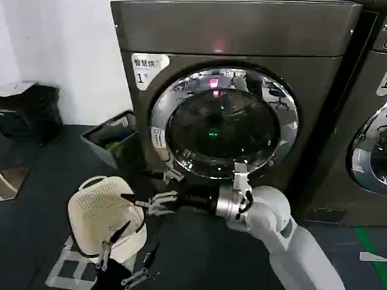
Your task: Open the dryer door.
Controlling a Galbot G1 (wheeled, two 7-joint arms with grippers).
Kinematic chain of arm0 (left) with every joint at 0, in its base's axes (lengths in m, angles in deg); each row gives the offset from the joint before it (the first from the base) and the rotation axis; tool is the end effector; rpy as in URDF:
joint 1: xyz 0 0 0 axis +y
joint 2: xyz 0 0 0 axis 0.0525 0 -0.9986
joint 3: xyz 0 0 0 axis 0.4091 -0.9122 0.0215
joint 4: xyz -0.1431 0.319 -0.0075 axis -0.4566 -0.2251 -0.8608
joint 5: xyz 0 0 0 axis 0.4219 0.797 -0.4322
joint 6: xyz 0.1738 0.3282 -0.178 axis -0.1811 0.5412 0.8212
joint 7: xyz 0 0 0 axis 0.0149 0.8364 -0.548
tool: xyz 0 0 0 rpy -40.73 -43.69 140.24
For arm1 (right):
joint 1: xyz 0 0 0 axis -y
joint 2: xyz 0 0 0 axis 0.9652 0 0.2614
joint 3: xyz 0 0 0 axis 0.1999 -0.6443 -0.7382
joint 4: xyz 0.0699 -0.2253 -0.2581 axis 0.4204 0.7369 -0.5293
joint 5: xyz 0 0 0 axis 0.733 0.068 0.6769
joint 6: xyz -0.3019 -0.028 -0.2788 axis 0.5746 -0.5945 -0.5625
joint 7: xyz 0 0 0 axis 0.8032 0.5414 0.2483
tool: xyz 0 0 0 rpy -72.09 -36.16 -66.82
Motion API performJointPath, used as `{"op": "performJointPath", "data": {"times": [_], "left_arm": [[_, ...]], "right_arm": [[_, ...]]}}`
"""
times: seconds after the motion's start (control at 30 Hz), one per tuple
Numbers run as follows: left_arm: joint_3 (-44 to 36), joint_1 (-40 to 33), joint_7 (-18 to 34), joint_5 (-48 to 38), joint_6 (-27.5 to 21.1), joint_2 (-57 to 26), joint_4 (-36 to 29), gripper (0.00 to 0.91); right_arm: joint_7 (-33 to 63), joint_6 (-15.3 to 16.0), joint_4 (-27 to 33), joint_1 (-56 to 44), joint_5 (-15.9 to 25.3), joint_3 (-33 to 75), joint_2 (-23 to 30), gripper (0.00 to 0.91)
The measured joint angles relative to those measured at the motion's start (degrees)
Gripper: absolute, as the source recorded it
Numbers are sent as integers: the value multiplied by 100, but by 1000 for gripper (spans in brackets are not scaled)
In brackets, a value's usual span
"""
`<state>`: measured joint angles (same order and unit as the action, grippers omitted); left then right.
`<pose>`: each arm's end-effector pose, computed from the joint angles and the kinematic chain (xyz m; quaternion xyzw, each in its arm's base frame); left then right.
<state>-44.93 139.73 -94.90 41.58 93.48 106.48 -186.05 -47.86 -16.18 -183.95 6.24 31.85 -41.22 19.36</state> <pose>0.1570 0.0745 -0.2742 0.2387 0.9440 0.1641 0.1581 0.3822 0.0915 -0.0719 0.6448 -0.7524 -0.1319 0.0268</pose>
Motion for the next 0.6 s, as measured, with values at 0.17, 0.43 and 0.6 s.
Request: {"op": "performJointPath", "data": {"times": [0.17,0.43,0.6], "left_arm": [[1,3,-1,0,0,-8,0,907],[5,3,-3,-2,0,-15,-5,907],[9,-4,-5,-5,0,-20,-10,907]], "right_arm": [[-152,-161,-14,-42,276,66,-1,907],[-199,-214,-56,-162,460,175,-47,907],[-227,-432,-116,-290,623,327,-146,907]]}}
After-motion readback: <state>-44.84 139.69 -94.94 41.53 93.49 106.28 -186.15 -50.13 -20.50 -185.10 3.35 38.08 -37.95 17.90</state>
